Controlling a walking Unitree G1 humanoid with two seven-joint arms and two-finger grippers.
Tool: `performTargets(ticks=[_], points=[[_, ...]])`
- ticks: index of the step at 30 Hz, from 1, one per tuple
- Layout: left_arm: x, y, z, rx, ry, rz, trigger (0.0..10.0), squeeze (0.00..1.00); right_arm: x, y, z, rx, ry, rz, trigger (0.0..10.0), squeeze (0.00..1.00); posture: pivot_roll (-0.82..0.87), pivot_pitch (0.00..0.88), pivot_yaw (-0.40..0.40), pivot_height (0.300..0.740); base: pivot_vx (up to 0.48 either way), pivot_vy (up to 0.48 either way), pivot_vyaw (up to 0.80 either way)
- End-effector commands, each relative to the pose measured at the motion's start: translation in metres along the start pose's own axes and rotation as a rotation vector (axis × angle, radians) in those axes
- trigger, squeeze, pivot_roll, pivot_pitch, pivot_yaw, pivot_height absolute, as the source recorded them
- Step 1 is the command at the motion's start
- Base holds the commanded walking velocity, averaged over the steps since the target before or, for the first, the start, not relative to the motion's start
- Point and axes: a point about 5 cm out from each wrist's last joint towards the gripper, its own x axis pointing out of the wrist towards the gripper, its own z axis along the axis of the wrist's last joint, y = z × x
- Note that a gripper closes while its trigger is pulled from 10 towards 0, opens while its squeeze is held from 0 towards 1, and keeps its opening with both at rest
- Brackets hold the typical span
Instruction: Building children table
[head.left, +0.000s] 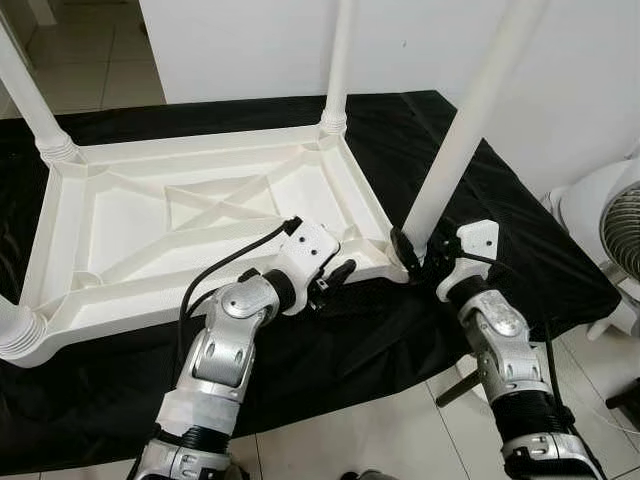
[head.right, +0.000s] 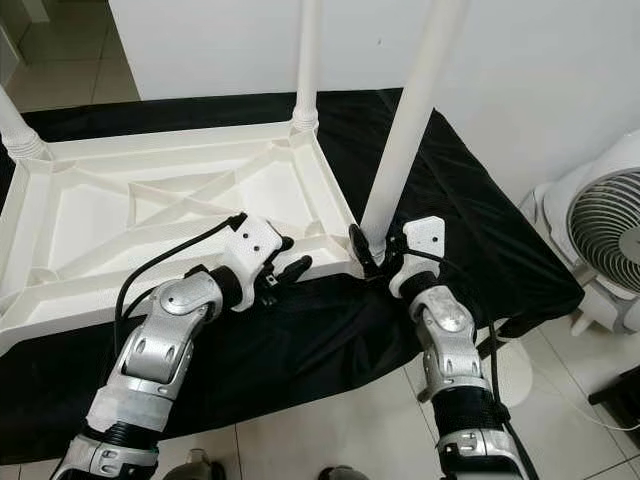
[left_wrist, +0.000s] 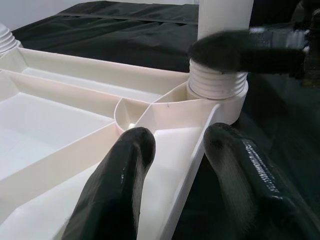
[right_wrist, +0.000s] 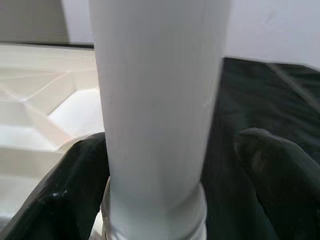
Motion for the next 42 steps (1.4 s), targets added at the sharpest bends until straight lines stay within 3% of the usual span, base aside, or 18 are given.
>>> performTargets(ticks=[1, 8, 9, 10, 11, 12, 13, 14, 28, 33, 39, 42], points=[[0.0, 0.001, -0.003, -0.021, 0.001, 0.11, 10.0, 0.0, 0.002, 0.0, -0.002, -0.013, 0.016, 0.035, 10.0, 0.0, 0.03, 0.076, -0.016, 0.74, 0.0, 0.0, 0.0], [0.003, -0.021, -0.002, 0.001, -0.024, -0.007, 10.0, 0.0, 0.019, -0.005, -0.001, -0.037, 0.035, 0.099, 10.0, 0.0, 0.04, 0.057, -0.031, 0.74, 0.0, 0.0, 0.0], [0.003, -0.023, -0.001, 0.0, -0.027, -0.019, 10.0, 0.0, 0.022, -0.005, -0.001, -0.029, 0.037, 0.114, 4.7, 0.0, 0.05, 0.046, -0.039, 0.74, 0.0, 0.0, 0.0], [0.003, -0.025, -0.001, -0.001, -0.028, -0.026, 10.0, 0.0, 0.023, -0.005, 0.0, -0.022, 0.038, 0.123, 2.1, 0.0, 0.05, 0.046, -0.039, 0.74, 0.0, 0.0, 0.0], [0.003, -0.025, -0.001, -0.001, -0.028, -0.026, 10.0, 0.0, 0.023, -0.005, 0.0, -0.022, 0.038, 0.123, 2.1, 0.0, 0.05, 0.046, -0.039, 0.74, 0.0, 0.0, 0.0], [0.004, -0.026, -0.001, 0.002, -0.028, -0.029, 10.0, 0.0, 0.024, -0.004, -0.001, -0.011, 0.041, 0.14, 1.1, 0.0, 0.07, 0.037, -0.047, 0.74, 0.0, 0.0, 0.0], [0.004, -0.026, -0.001, 0.002, -0.028, -0.029, 10.0, 0.0, 0.024, -0.004, -0.001, -0.011, 0.041, 0.14, 1.1, 0.0, 0.07, 0.037, -0.047, 0.74, 0.0, 0.0, 0.0], [0.006, -0.028, 0.0, 0.004, -0.029, -0.023, 10.0, 0.0, 0.026, 0.0, -0.005, 0.015, 0.058, 0.177, 0.0, 0.0, 0.07, 0.029, -0.059, 0.74, 0.0, 0.0, 0.0], [0.008, -0.021, -0.002, -0.006, -0.011, 0.093, 10.0, 0.0, 0.02, 0.015, -0.025, 0.059, 0.117, 0.15, 0.0, 0.0, 0.09, 0.01, -0.089, 0.74, 0.0, 0.0, 0.0], [0.011, -0.025, -0.002, -0.052, -0.029, 0.096, 10.0, 0.0, 0.018, 0.028, -0.031, 0.074, 0.122, -0.038, 0.0, 0.0, 0.09, 0.007, -0.092, 0.74, 0.0, 0.0, 0.0], [0.007, -0.027, -0.007, -0.026, -0.017, 0.064, 10.0, 0.0, 0.015, 0.048, -0.034, 0.132, 0.112, -0.23, 0.0, 0.0, 0.08, 0.011, -0.101, 0.74, 0.0, 0.0, 0.0], [0.005, -0.027, -0.008, -0.02, -0.015, 0.056, 10.0, 0.0, 0.014, 0.052, -0.032, 0.146, 0.098, -0.263, 0.0, 0.0, 0.08, 0.015, -0.104, 0.74, 0.0, 0.0, 0.0]])
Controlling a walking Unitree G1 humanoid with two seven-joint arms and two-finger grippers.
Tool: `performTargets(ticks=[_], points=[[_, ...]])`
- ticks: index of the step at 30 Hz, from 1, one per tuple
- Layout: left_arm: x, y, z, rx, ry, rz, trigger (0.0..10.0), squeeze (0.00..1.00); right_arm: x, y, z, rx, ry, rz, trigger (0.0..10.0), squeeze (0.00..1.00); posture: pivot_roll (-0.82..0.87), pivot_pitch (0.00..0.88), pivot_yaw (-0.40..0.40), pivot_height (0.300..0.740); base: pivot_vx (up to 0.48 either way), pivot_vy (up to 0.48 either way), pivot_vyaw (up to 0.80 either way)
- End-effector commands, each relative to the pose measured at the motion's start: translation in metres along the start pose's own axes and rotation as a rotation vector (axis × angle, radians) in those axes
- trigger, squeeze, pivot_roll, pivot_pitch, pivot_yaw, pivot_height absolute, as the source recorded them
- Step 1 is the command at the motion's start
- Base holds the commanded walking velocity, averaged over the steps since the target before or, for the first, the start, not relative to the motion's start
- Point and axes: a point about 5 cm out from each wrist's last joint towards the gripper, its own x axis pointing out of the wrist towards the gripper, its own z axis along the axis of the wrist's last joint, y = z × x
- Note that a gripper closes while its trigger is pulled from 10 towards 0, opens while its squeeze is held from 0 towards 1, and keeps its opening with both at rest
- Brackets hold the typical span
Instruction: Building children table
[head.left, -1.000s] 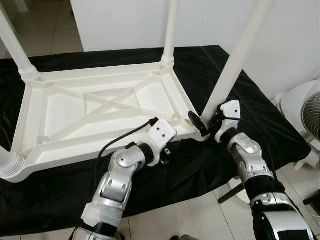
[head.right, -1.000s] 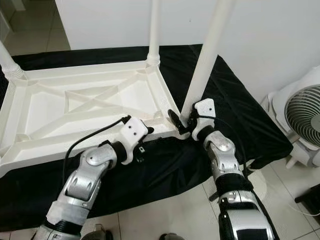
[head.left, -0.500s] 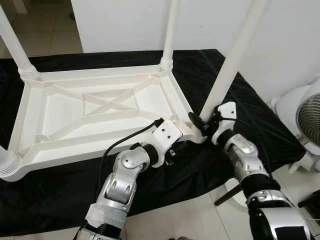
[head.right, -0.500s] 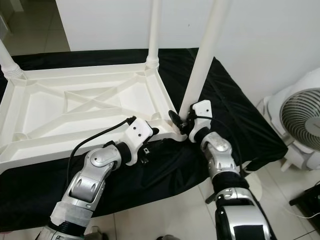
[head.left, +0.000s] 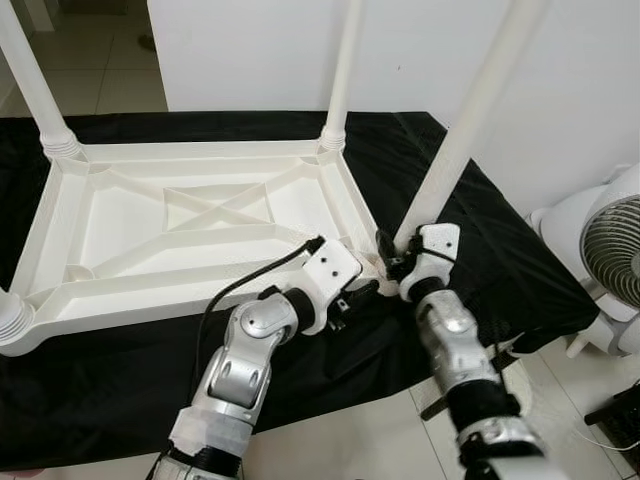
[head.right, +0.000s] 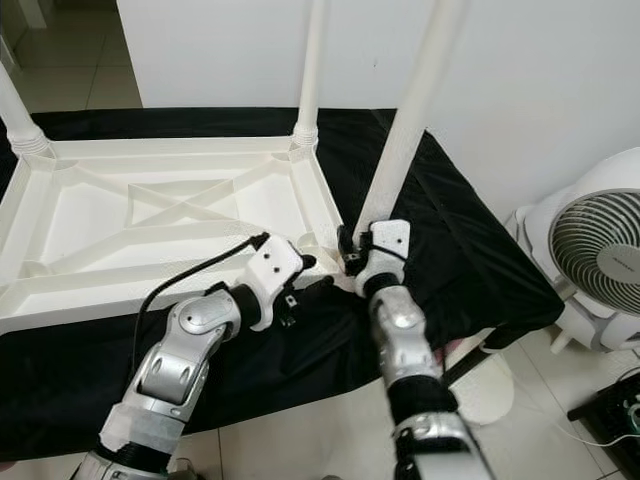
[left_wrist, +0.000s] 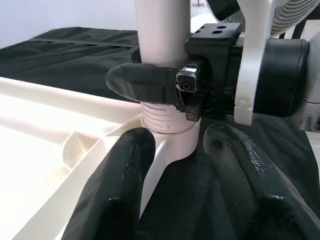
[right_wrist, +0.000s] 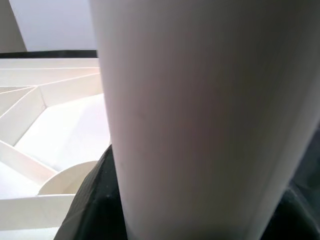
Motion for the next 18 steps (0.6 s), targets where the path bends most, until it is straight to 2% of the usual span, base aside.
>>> performTargets(ticks=[1, 3, 5, 7, 13, 14, 15, 17, 18], points=[[0.0, 0.002, -0.004, -0.014, 0.004, 0.139, 10.0, 0.0, -0.007, 0.003, -0.014, 0.007, 0.065, -0.017, 0.0, 0.0, 0.08, 0.015, -0.104, 0.74, 0.0, 0.0, 0.0], [-0.004, 0.005, -0.008, -0.004, 0.011, 0.129, 10.0, 0.0, -0.009, 0.011, -0.011, 0.044, 0.038, -0.087, 0.0, 0.0, 0.06, 0.024, -0.108, 0.74, 0.0, 0.0, 0.0], [-0.004, 0.005, -0.008, -0.004, 0.011, 0.129, 10.0, 0.0, -0.009, 0.011, -0.011, 0.044, 0.038, -0.087, 0.0, 0.0, 0.06, 0.024, -0.108, 0.74, 0.0, 0.0, 0.0], [-0.007, 0.009, -0.011, 0.0, 0.016, 0.129, 10.0, 0.0, -0.009, 0.017, -0.007, 0.093, 0.027, -0.155, 0.0, 0.0, 0.05, 0.032, -0.104, 0.74, 0.0, 0.0, 0.0], [-0.009, 0.011, -0.012, -0.01, 0.021, 0.14, 10.0, 0.0, -0.011, 0.028, -0.001, 0.132, 0.012, -0.133, 0.0, 0.0, 0.05, 0.04, -0.098, 0.74, 0.0, 0.0, 0.0], [-0.01, 0.012, -0.013, -0.019, 0.022, 0.147, 10.0, 0.0, -0.013, 0.031, 0.001, 0.125, 0.0, -0.103, 2.2, 0.0, 0.05, 0.041, -0.092, 0.74, 0.0, 0.0, 0.0], [-0.009, 0.012, -0.013, -0.016, 0.027, 0.157, 10.0, 0.0, -0.014, 0.032, 0.002, 0.115, -0.007, -0.075, 10.0, 0.0, 0.06, 0.043, -0.089, 0.74, 0.0, 0.0, 0.0], [-0.009, 0.013, -0.012, -0.017, 0.026, 0.164, 10.0, 0.0, -0.014, 0.032, 0.004, 0.111, -0.019, -0.039, 10.0, 0.0, 0.06, 0.043, -0.078, 0.74, 0.0, 0.0, 0.0], [-0.009, 0.014, -0.01, -0.025, 0.021, 0.169, 10.0, 0.0, -0.014, 0.031, 0.005, 0.107, -0.029, -0.026, 10.0, 1.0, 0.07, 0.048, -0.072, 0.74, 0.0, 0.0, 0.0]])
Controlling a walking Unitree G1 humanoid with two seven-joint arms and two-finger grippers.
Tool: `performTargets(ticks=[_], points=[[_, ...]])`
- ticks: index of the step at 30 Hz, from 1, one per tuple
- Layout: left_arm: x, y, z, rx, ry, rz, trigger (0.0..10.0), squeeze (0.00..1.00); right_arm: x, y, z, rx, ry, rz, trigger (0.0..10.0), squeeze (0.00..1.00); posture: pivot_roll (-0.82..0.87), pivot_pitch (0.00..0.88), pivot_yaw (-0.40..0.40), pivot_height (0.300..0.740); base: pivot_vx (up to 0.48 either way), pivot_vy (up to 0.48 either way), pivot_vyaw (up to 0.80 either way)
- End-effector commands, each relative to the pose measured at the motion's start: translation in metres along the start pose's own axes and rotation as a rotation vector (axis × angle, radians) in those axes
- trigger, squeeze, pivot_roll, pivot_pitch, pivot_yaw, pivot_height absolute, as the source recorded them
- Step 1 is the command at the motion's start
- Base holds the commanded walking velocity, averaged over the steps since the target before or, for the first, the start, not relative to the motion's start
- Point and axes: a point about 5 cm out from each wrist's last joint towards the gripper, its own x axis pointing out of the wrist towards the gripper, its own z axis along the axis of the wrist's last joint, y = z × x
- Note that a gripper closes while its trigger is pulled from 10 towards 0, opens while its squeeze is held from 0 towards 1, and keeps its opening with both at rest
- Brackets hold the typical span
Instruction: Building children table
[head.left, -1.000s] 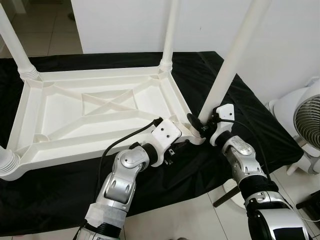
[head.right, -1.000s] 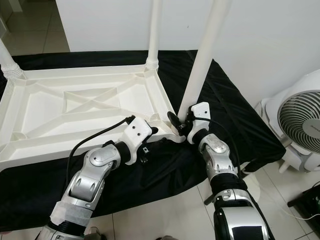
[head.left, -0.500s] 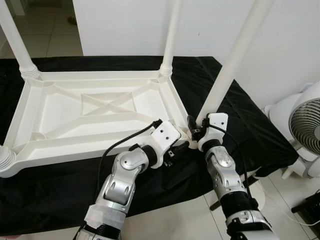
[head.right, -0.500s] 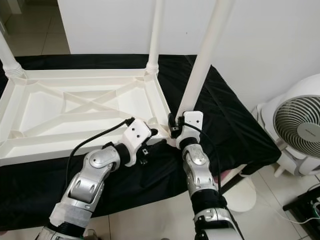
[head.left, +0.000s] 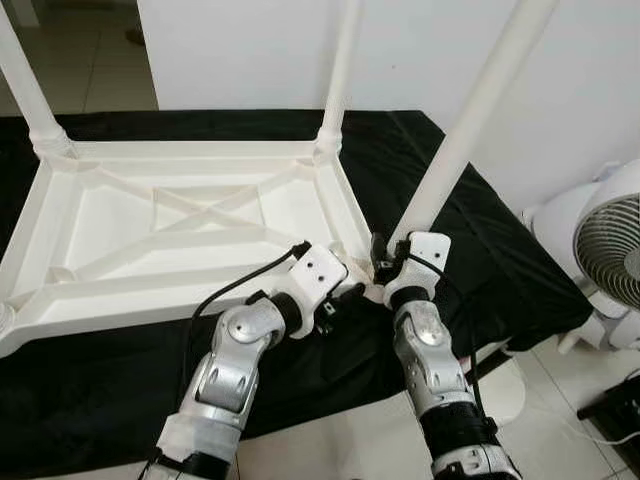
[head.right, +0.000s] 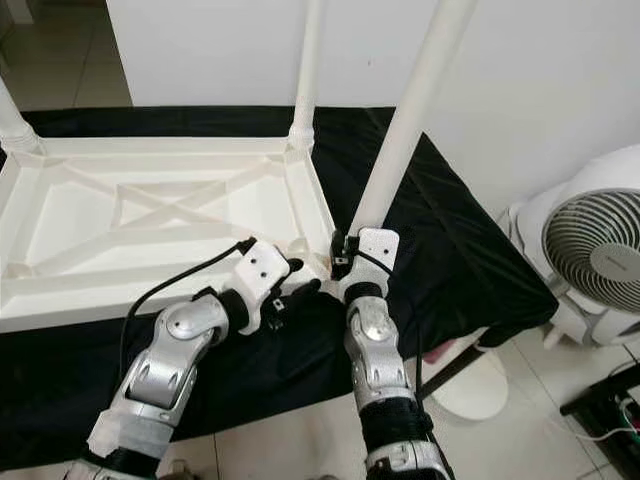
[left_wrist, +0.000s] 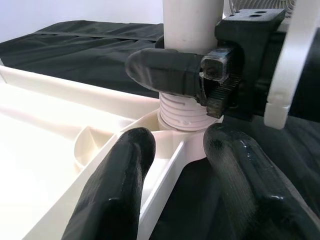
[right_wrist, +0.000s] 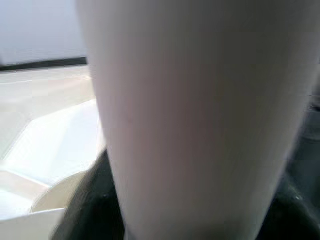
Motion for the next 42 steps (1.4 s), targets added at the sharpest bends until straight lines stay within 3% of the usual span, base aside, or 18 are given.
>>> performTargets(ticks=[1, 6, 10, 11, 21, 28, 29, 30, 31, 42], points=[[0.001, 0.005, -0.002, -0.031, 0.008, 0.134, 10.0, 0.0, -0.002, 0.007, -0.002, 0.023, 0.004, 0.055, 10.0, 1.0, 0.07, 0.048, -0.072, 0.74, 0.0, 0.0, 0.0], [0.001, 0.007, 0.001, -0.027, 0.002, 0.139, 10.0, 0.0, 0.004, -0.007, 0.011, 0.016, -0.042, 0.135, 10.0, 1.0, 0.07, 0.051, -0.069, 0.74, 0.0, 0.0, 0.0], [0.002, 0.008, 0.003, -0.026, -0.003, 0.142, 10.0, 0.0, 0.008, -0.016, 0.016, -0.017, -0.019, 0.231, 10.0, 1.0, 0.07, 0.051, -0.065, 0.74, 0.0, 0.0, 0.0], [0.002, 0.008, 0.004, -0.026, -0.005, 0.143, 10.0, 0.0, 0.009, -0.019, 0.016, -0.04, -0.002, 0.274, 10.0, 0.0, 0.07, 0.051, -0.065, 0.74, 0.0, 0.0, 0.0], [0.003, 0.005, 0.006, -0.035, -0.013, 0.137, 10.0, 0.0, 0.009, -0.035, 0.016, -0.159, 0.072, 0.53, 10.0, 0.0, 0.07, 0.048, -0.064, 0.74, 0.0, 0.0, 0.0], [0.002, -0.002, 0.002, -0.04, 0.001, 0.109, 10.0, 0.0, 0.013, -0.049, 0.011, -0.229, 0.129, 0.609, 10.0, 0.0, 0.08, 0.043, -0.069, 0.74, 0.0, 0.0, 0.0], [0.001, -0.005, 0.0, -0.037, 0.005, 0.094, 10.0, 0.0, 0.014, -0.05, 0.01, -0.23, 0.142, 0.625, 6.2, 0.0, 0.08, 0.04, -0.07, 0.74, 0.0, 0.0, 0.0], [0.001, -0.005, 0.0, -0.037, 0.005, 0.094, 10.0, 0.0, 0.014, -0.05, 0.01, -0.23, 0.142, 0.625, 6.2, 0.0, 0.08, 0.04, -0.07, 0.74, 0.0, 0.0, 0.0], [0.0, -0.007, -0.001, -0.032, 0.008, 0.082, 10.0, 0.0, 0.014, -0.051, 0.009, -0.232, 0.151, 0.64, 0.0, 0.0, 0.08, 0.039, -0.07, 0.74, 0.0, 0.0, 0.0], [-0.007, -0.014, -0.008, -0.012, 0.038, 0.032, 10.0, 0.0, 0.011, -0.059, -0.002, -0.227, 0.232, 0.749, 0.0, 0.0, 0.08, 0.038, -0.079, 0.74, 0.0, 0.0, 0.0]])
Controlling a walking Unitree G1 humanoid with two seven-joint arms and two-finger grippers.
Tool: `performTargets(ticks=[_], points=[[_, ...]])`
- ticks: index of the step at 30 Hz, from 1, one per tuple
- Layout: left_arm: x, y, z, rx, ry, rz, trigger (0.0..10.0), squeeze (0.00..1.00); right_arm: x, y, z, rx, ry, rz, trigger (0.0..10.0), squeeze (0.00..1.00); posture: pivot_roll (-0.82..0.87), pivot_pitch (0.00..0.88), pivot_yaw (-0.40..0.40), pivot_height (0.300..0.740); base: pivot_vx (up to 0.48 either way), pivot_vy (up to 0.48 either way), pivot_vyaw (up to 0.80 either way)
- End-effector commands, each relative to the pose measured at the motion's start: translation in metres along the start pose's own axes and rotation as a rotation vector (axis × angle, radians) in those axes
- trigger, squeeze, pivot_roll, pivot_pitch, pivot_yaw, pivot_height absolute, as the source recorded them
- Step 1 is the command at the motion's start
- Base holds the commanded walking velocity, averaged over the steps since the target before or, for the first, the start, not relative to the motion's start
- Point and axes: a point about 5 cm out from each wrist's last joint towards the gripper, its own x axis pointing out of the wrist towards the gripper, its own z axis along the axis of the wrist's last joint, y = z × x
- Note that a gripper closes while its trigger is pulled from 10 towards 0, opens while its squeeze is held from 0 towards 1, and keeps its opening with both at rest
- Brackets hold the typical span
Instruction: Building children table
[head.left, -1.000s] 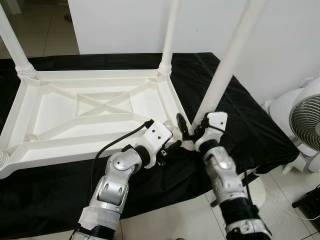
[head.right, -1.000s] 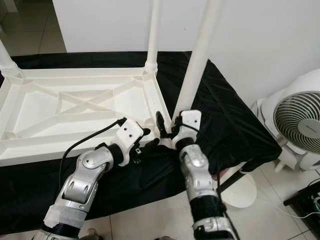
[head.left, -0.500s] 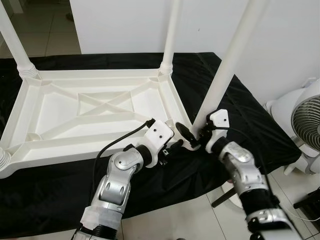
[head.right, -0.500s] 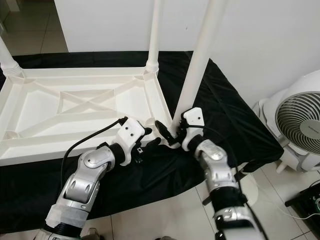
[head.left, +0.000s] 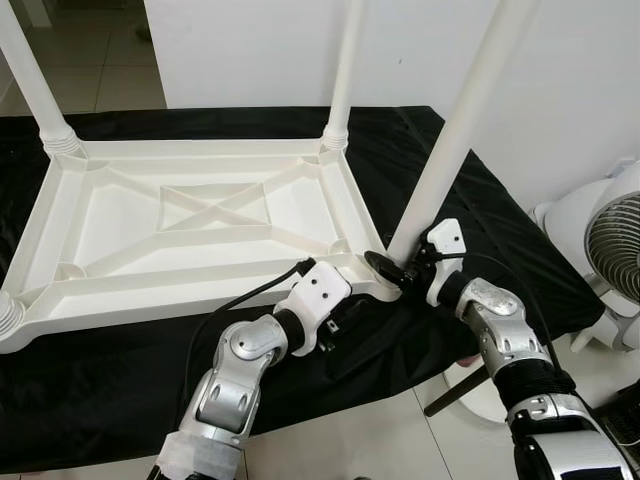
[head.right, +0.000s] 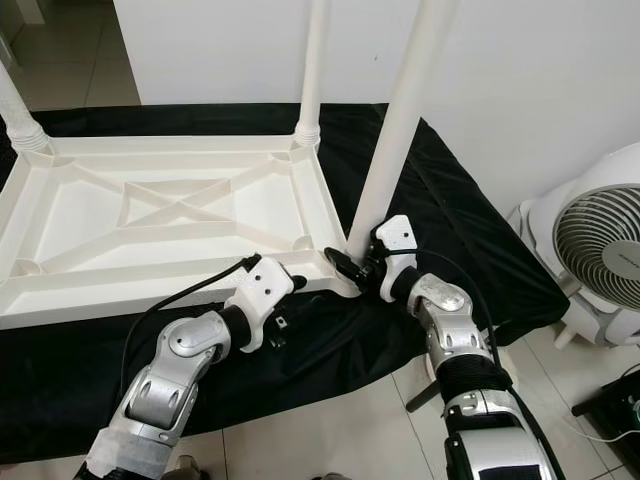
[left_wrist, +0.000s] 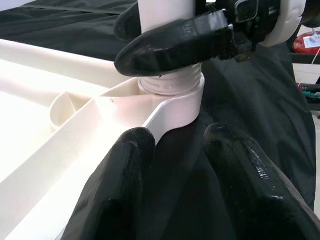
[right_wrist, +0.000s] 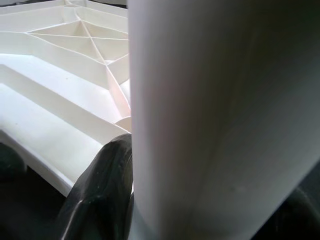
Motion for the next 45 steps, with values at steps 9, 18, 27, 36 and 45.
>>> performTargets(ticks=[9, 18, 27, 36, 45], points=[[-0.001, 0.001, 0.002, -0.005, -0.004, 0.078, 10.0, 0.0, 0.004, 0.003, -0.011, 0.103, 0.008, -0.161, 10.0, 0.0, 0.08, 0.04, -0.083, 0.74, 0.0, 0.0, 0.0], [-0.001, -0.003, 0.001, -0.014, -0.001, 0.074, 10.0, 0.0, 0.013, 0.028, -0.008, 0.158, -0.017, -0.48, 10.0, 0.0, 0.08, 0.039, -0.086, 0.74, 0.0, 0.0, 0.0], [-0.002, 0.001, 0.002, -0.012, -0.001, 0.089, 10.0, 0.0, 0.013, 0.054, -0.008, 0.229, -0.03, -0.772, 10.0, 0.0, 0.08, 0.039, -0.091, 0.74, 0.0, 0.0, 0.0], [-0.002, 0.002, 0.003, -0.011, -0.004, 0.091, 10.0, 0.0, 0.011, 0.057, -0.002, 0.232, -0.053, -0.742, 10.0, 1.0, 0.07, 0.038, -0.092, 0.74, 0.0, 0.0, 0.0], [-0.001, 0.002, 0.004, -0.014, -0.01, 0.094, 10.0, 0.0, 0.013, 0.051, 0.001, 0.219, -0.048, -0.581, 10.0, 1.0, 0.08, 0.028, -0.1, 0.74, 0.0, 0.0, 0.0]])
